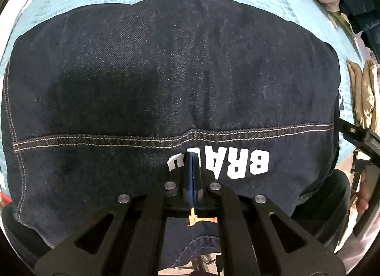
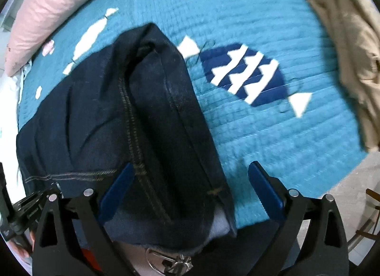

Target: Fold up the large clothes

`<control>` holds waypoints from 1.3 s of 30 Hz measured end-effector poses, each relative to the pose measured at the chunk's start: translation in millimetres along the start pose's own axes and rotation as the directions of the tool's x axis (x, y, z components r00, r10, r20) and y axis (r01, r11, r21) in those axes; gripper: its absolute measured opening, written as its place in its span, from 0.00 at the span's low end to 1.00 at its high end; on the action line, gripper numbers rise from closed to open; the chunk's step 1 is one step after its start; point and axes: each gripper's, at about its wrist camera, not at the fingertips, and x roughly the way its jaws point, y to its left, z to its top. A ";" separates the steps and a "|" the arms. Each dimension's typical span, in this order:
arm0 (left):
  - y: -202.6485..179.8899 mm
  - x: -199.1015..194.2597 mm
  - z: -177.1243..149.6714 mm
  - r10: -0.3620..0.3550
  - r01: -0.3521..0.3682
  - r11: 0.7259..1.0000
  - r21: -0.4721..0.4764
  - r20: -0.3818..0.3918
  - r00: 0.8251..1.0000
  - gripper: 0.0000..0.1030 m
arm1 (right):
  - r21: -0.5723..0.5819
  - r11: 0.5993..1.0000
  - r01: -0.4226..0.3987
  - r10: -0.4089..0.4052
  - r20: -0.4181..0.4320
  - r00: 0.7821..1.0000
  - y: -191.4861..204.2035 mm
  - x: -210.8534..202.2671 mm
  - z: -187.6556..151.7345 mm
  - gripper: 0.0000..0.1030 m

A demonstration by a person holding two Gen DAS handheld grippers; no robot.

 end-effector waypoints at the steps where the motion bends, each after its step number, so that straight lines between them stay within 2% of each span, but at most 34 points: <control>1: 0.7 0.0 0.2 -0.005 0.005 1.000 -0.003 -0.001 1.000 0.03 | 0.001 1.000 -0.005 0.005 -0.012 1.000 0.1 5.8 1.5 0.91; 5: 0.5 -0.4 -1.5 -0.007 0.007 1.000 -0.006 -0.002 1.000 0.03 | 0.020 0.999 -0.034 0.034 -0.002 0.999 -3.2 13.7 5.3 0.94; 7: 0.6 -1.1 -1.6 -0.001 0.001 1.000 -0.007 -0.002 1.000 0.03 | 0.033 0.997 -0.064 0.065 -0.001 0.998 -4.3 10.4 3.9 0.90; 8: -0.3 -1.9 -1.9 0.004 -0.004 1.000 -0.008 -0.001 1.000 0.03 | 0.032 0.996 -0.082 0.082 -0.003 0.997 -4.0 8.0 2.9 0.85; 9: -1.4 -1.7 -2.5 0.007 -0.007 1.000 -0.007 0.001 1.000 0.03 | 0.014 0.991 -0.129 0.130 -0.017 0.991 -0.2 4.2 -0.1 0.67; 10: -1.7 -1.7 -2.8 0.009 -0.009 1.000 -0.005 0.003 1.000 0.03 | 0.003 0.984 -0.181 0.181 -0.045 0.983 1.9 2.2 -1.7 0.57; 11: -2.4 -2.0 -3.6 0.009 -0.009 1.000 -0.007 0.004 1.000 0.03 | -0.005 0.974 -0.225 0.224 -0.067 0.972 4.4 -0.1 -3.7 0.55; 12: -2.5 -2.2 -3.9 0.007 -0.007 1.000 -0.010 0.004 1.000 0.03 | -0.033 0.967 -0.254 0.251 -0.074 0.965 10.0 -3.7 -6.3 0.54; 14: -2.7 -2.4 -4.4 0.006 -0.006 1.000 -0.015 0.002 1.000 0.03 | -0.071 0.965 -0.253 0.247 -0.080 0.966 15.9 -1.7 -7.5 0.54; 16: -3.4 -2.7 -5.4 0.009 -0.009 1.000 -0.018 0.006 1.000 0.03 | -0.057 0.964 -0.261 0.256 -0.083 0.963 17.1 7.8 -6.0 0.58; 18: -4.1 -2.4 -6.3 0.015 -0.014 1.000 -0.017 0.008 1.000 0.03 | -0.043 0.955 -0.294 0.290 -0.081 0.953 15.9 15.5 -3.9 0.68; 20: -5.2 -2.5 -6.8 0.019 -0.019 1.000 -0.017 0.007 1.000 0.03 | -0.036 0.958 -0.283 0.280 -0.072 0.957 16.4 20.1 -3.7 0.66; 21: -5.3 -2.6 -7.1 0.018 -0.018 1.000 -0.018 0.006 1.000 0.03 | -0.035 0.964 -0.263 0.260 -0.058 0.964 18.3 18.3 -7.1 0.60; 22: -4.8 -2.7 -7.2 0.015 -0.015 1.000 -0.019 0.006 1.000 0.03 | -0.020 0.969 -0.245 0.244 -0.039 0.969 21.4 18.3 -11.4 0.48; 23: -4.1 -3.4 -7.5 0.008 -0.008 1.000 -0.023 0.007 1.000 0.03 | 0.013 0.973 -0.230 0.231 -0.013 0.973 20.7 14.6 -15.3 0.43; 24: -2.5 -3.8 -7.7 0.002 -0.002 1.000 -0.028 0.009 1.000 0.03 | 0.027 0.972 -0.233 0.233 0.003 0.972 20.4 10.9 -17.9 0.24; 25: -1.6 -4.0 -8.3 -0.005 0.006 0.999 -0.039 0.011 1.000 0.03 | 0.058 0.965 -0.257 0.256 0.023 0.966 15.4 6.8 -21.0 0.14; 26: -0.3 -4.1 -8.7 -0.008 0.008 0.999 -0.044 0.013 1.000 0.03 | 0.087 0.954 -0.288 0.287 0.030 0.958 9.4 7.2 -19.9 0.12; 27: -0.1 -4.1 -9.3 -0.006 0.007 0.999 -0.044 0.016 1.000 0.03 | 0.137 0.929 -0.344 0.341 0.045 0.939 1.8 4.4 -22.6 0.11; 29: -0.6 -3.9 -10.9 0.001 0.000 0.999 -0.039 0.020 1.000 0.03 | 0.161 0.906 -0.392 0.387 0.062 0.920 -5.5 -2.0 -25.3 0.11; 35: 0.4 -3.5 -16.0 -0.005 0.006 0.999 -0.043 0.025 1.000 0.03 | 0.099 0.888 -0.448 0.438 0.113 0.892 12.2 -38.3 -34.5 0.10; 39: 1.9 -4.2 -18.3 -0.008 0.009 0.999 -0.047 0.029 1.000 0.03 | 0.013 0.867 -0.497 0.492 0.128 0.861 35.3 -73.6 -36.6 0.10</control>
